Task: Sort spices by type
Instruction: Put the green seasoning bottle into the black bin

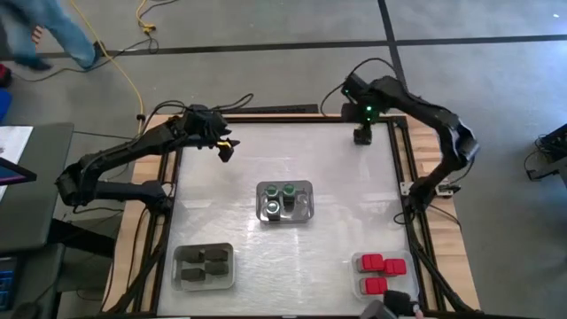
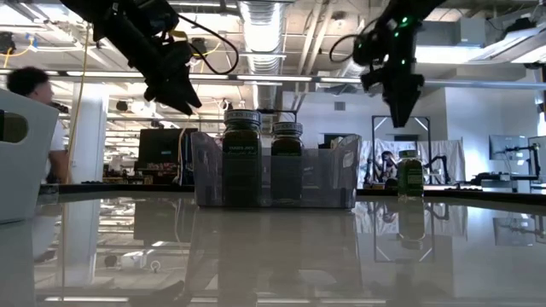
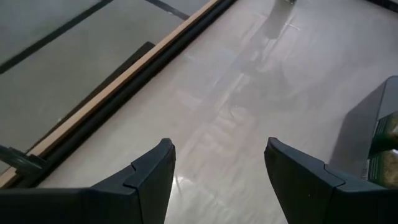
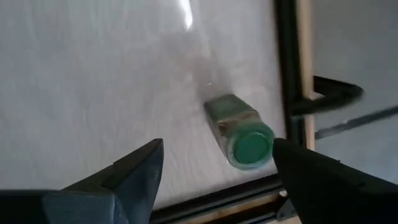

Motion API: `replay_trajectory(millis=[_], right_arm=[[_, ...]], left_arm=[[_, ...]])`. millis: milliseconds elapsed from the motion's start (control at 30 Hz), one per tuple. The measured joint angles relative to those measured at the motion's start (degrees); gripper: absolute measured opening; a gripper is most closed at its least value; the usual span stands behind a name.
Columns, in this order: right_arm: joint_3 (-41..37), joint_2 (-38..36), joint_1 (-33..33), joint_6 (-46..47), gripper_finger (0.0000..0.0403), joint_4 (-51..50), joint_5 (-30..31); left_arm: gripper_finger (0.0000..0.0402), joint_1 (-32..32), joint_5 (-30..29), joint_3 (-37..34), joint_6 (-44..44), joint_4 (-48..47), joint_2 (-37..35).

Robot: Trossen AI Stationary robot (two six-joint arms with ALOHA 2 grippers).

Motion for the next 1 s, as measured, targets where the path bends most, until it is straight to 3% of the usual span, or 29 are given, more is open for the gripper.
replay_trajectory(millis=[267,1000], right_arm=[[0.00,6.10,-1.25,-10.00,0.0334,1.04,0.15],[-3.98,12.91,-6.79,-14.16,0.0332,1.89,3.78]], left_arm=[[0.0237,-0.02,0.02,0.00,-3.44,-0.36,0.00],[0.0237,-0.02,0.00,0.00,-3.73,-0.50,0.00]])
